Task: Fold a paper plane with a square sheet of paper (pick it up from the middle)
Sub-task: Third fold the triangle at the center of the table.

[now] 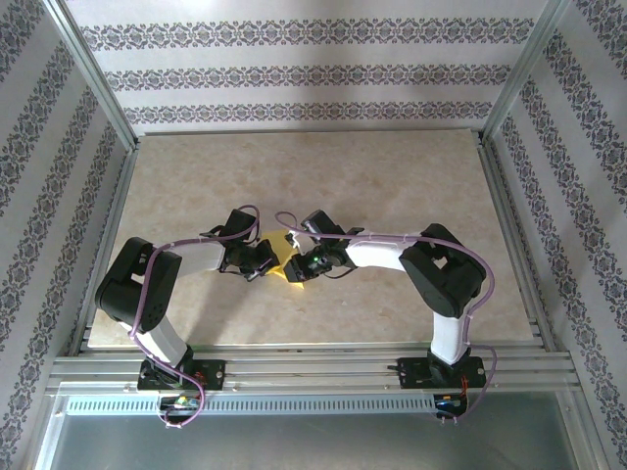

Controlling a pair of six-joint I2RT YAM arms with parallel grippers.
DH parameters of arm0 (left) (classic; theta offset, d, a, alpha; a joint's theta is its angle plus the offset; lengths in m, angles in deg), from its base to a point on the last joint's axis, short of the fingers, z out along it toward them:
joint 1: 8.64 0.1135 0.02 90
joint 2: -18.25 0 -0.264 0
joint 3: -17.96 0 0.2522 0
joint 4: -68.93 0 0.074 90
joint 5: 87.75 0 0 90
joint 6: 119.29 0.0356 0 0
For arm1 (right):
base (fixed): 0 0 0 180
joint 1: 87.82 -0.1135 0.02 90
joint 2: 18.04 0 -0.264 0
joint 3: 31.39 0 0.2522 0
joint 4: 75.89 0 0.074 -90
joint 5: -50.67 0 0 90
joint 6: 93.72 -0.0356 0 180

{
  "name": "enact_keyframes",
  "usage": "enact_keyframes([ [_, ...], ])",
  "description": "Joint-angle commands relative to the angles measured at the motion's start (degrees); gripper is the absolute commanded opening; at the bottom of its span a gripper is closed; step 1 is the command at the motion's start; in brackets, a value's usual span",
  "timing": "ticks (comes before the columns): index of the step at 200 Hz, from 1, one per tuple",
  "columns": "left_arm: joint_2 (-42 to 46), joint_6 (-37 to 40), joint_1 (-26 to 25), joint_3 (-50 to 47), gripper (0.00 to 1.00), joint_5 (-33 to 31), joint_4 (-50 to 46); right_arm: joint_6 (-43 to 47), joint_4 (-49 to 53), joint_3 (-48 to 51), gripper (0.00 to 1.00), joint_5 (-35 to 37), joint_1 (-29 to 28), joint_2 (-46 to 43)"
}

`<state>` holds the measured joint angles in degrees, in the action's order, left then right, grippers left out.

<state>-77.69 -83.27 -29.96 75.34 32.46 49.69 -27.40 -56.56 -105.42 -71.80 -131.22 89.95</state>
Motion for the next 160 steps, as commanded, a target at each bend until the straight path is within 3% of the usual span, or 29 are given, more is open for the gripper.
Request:
enact_keyframes([
  [1, -2.6, 1.6, -0.7, -2.3, 0.02, -3.2, -3.8, 0.7, 1.7, -1.1, 0.17, -0.8, -0.8, 1.1],
  [160, -2.9, 1.4, -0.6, -2.6, 0.02, -3.7, -3.9, 4.4, 7.8, -3.3, 0.17, 5.2, -1.5, 3.0],
])
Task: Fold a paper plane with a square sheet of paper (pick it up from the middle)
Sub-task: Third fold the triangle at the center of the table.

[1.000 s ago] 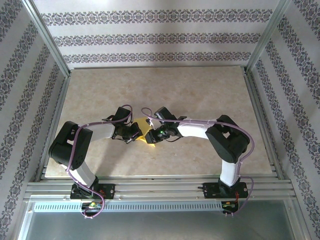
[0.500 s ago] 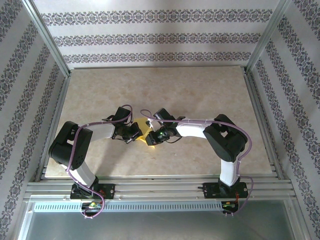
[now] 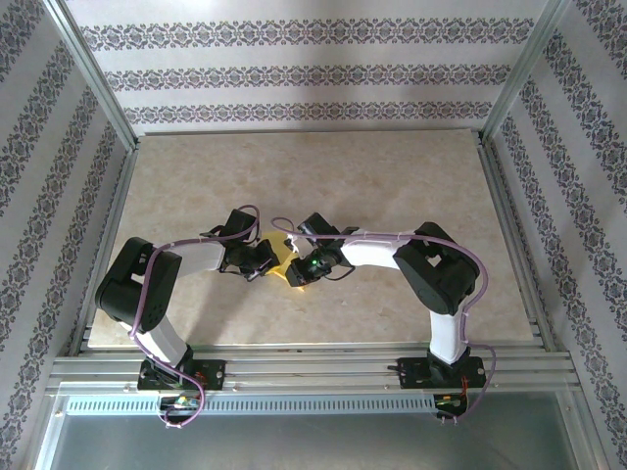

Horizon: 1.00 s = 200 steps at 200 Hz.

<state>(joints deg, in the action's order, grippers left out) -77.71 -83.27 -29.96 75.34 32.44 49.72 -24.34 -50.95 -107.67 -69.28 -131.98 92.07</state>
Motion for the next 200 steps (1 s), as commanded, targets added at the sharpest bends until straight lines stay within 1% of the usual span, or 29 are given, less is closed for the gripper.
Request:
enact_keyframes([
  [1, -2.9, 1.4, -0.6, -2.6, 0.02, -3.7, -4.0, 1.3, 2.2, -1.1, 0.17, 2.8, -0.8, 0.8],
  [67, -2.2, 3.0, -0.5, -1.2, 0.02, -3.0, -4.8, 1.0, 2.2, -0.2, 0.16, 3.9, -0.8, 1.8],
  [107, 3.8, 3.8, -0.3, 1.9, 0.06, 0.4, -3.1, 0.2, 2.2, 0.8, 0.15, 4.6, -0.2, 1.7],
  [137, 7.2, 1.9, -0.7, 0.0, 0.07, 0.8, -0.6, -0.4, 2.3, 0.6, 0.15, 4.4, -0.2, 2.1],
  [173, 6.5, -0.7, -2.4, -2.9, 0.07, 0.3, 2.4, -0.9, 2.3, 0.6, 0.15, 4.4, -0.2, 2.4],
  [200, 4.7, -1.3, -3.6, -2.8, 0.06, 0.0, 3.2, -1.0, 2.5, 0.6, 0.15, 4.5, -0.1, 2.5],
])
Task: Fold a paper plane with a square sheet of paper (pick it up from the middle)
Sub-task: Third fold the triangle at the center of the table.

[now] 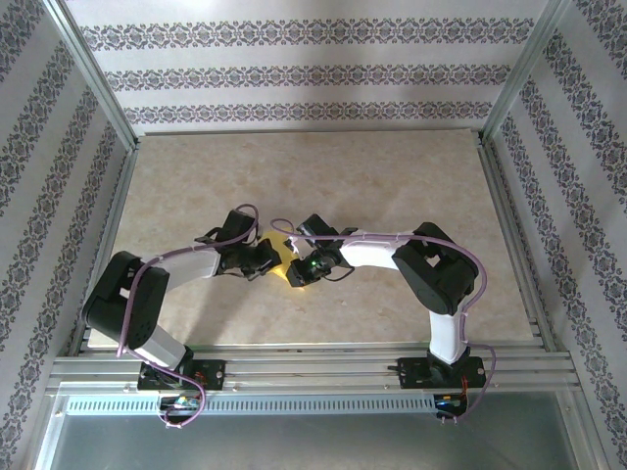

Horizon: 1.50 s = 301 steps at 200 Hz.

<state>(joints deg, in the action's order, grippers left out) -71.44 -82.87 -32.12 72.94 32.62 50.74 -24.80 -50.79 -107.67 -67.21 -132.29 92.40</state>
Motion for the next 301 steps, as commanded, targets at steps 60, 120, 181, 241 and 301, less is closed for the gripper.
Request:
enact_keyframes([
  [60, -4.2, 0.8, -1.8, 0.4, 0.06, -0.9, 0.7, -0.3, 2.6, 0.4, 0.15, 2.1, 0.2, 2.5],
  [120, -4.6, 3.3, -1.3, 0.3, 0.05, -6.5, -3.8, 0.0, 3.9, 0.9, 0.15, 3.0, 0.3, 2.5],
  [181, -3.8, 6.3, 4.1, -0.8, 0.05, -7.1, -5.8, 0.2, 5.3, 1.3, 0.15, 3.8, 0.7, 2.7],
  [241, -2.4, 12.6, 12.7, 1.0, 0.06, -7.2, -10.8, 0.3, 5.9, 1.4, 0.15, 4.2, 1.0, 2.7],
  [301, 6.3, 11.3, 11.2, 2.8, 0.06, -5.2, -13.3, -0.2, 5.6, 1.3, 0.15, 3.9, 1.1, 2.6],
])
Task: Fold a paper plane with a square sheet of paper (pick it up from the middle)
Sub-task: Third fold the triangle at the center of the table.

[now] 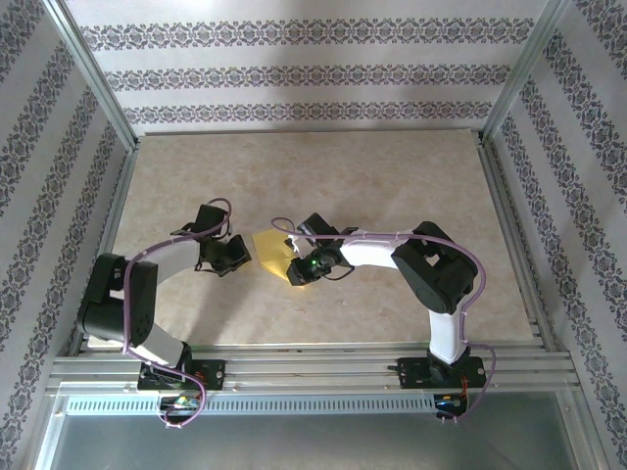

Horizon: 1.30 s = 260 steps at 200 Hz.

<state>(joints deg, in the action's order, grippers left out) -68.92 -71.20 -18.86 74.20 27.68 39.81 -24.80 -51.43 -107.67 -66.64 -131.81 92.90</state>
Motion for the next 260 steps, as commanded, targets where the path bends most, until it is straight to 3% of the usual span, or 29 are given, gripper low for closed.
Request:
enact_keyframes([
  [1, 3.9, -0.6, -2.2, 1.5, 0.06, -0.2, -2.2, -0.2, 6.2, 1.3, 0.15, 3.4, 0.6, 2.1],
  [39, 1.6, -7.7, -8.9, -0.7, 0.06, 4.2, 7.8, -0.2, 6.4, 1.0, 0.15, 3.2, 0.7, 2.2],
  [82, -5.3, -8.2, -12.4, 2.1, 0.05, 5.7, 11.1, -0.1, 6.5, 1.0, 0.15, 3.2, 0.7, 2.3],
  [146, -8.3, -6.9, -11.9, 0.4, 0.04, 1.0, 8.4, -0.1, 6.6, 1.1, 0.14, 3.2, 0.9, 2.3],
  [206, -9.6, -5.9, -10.7, -2.1, 0.0, 1.6, 8.9, 0.8, 5.2, 0.7, 0.15, 0.8, 1.3, -0.3],
  [260, -10.3, -3.5, -10.5, -3.3, 0.0, -1.5, 5.9, 3.3, 5.4, 5.8, 0.13, -1.4, 2.2, -2.4],
])
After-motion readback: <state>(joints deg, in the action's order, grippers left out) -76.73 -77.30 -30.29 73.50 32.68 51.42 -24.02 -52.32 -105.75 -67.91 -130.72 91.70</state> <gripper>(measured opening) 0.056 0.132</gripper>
